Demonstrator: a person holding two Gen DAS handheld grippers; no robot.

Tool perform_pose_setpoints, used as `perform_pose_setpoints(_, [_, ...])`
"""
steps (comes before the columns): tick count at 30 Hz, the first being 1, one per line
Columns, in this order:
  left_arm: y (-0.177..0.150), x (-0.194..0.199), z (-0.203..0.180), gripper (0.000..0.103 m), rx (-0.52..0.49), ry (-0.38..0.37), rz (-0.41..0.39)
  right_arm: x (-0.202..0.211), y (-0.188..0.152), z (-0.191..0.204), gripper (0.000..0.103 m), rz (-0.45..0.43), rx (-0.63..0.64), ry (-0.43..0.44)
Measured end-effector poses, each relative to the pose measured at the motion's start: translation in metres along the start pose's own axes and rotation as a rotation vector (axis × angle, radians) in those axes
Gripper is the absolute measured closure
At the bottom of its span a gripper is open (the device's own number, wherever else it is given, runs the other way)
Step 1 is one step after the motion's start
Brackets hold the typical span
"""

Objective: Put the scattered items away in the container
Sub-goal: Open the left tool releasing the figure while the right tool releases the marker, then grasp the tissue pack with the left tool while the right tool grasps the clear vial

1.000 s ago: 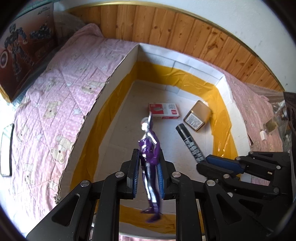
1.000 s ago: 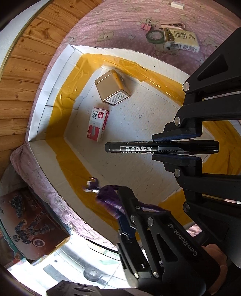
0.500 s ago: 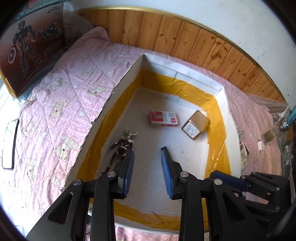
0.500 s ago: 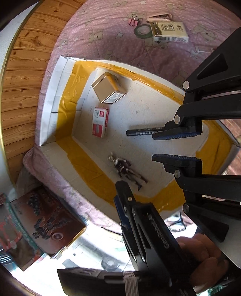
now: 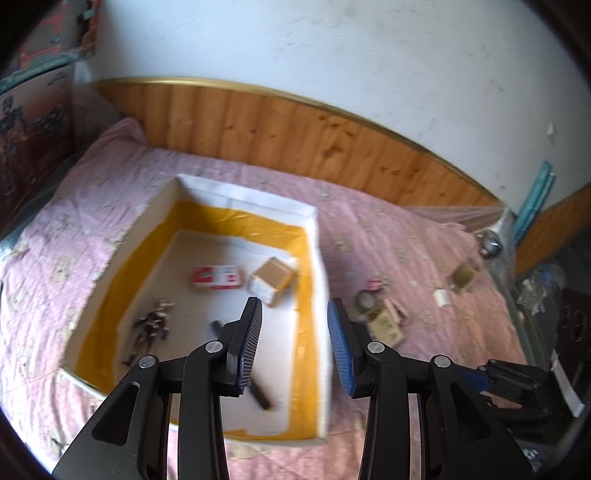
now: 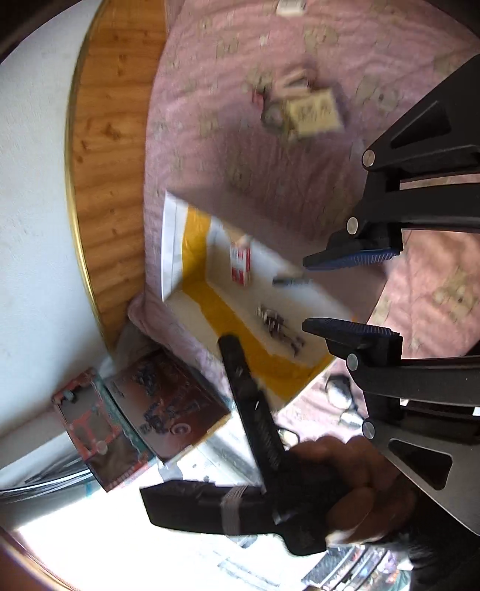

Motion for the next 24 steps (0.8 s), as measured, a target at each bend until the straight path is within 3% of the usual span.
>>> perform_pose_setpoints(5, [-0.01, -0.01, -0.039, 0.059, -0.018, -0.125, 0.038, 0.019, -0.038, -0.052, 0.074, 0.027, -0.092, -0.096])
perform_pose_setpoints(10, [-0.025, -0.037, -0.077, 0.054, 0.006, -0.237, 0.142, 0.011, -0.069, -0.077, 0.074, 0.074, -0.127, -0.139])
perform_pose_setpoints(13, [-0.034, -0.061, -0.092, 0.052, 0.029, -0.267, 0.209, -0.002, -0.084, -0.079, 0.062, 0.097, -0.095, -0.176])
perform_pose_setpoints(17, [-0.042, -0.102, -0.106, 0.049, 0.069, -0.274, 0.3, -0.019, -0.099, -0.085, 0.056, 0.116, -0.05, -0.212])
perform_pose_setpoints(24, [-0.05, -0.173, -0.108, 0.041, 0.111, -0.2, 0.394, -0.042, -0.1, -0.094, 0.053, 0.116, 0.049, -0.257])
Point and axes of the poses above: each gripper's, at about its wrist camera, not at the fingertips, and x roughly against the way its jaws point, z to its left, y to its top, the point moved 1 cm from there along -x, roughly the way its jaws point, and after that the axes turned 1 degree about -y, right-handed, at the moved point
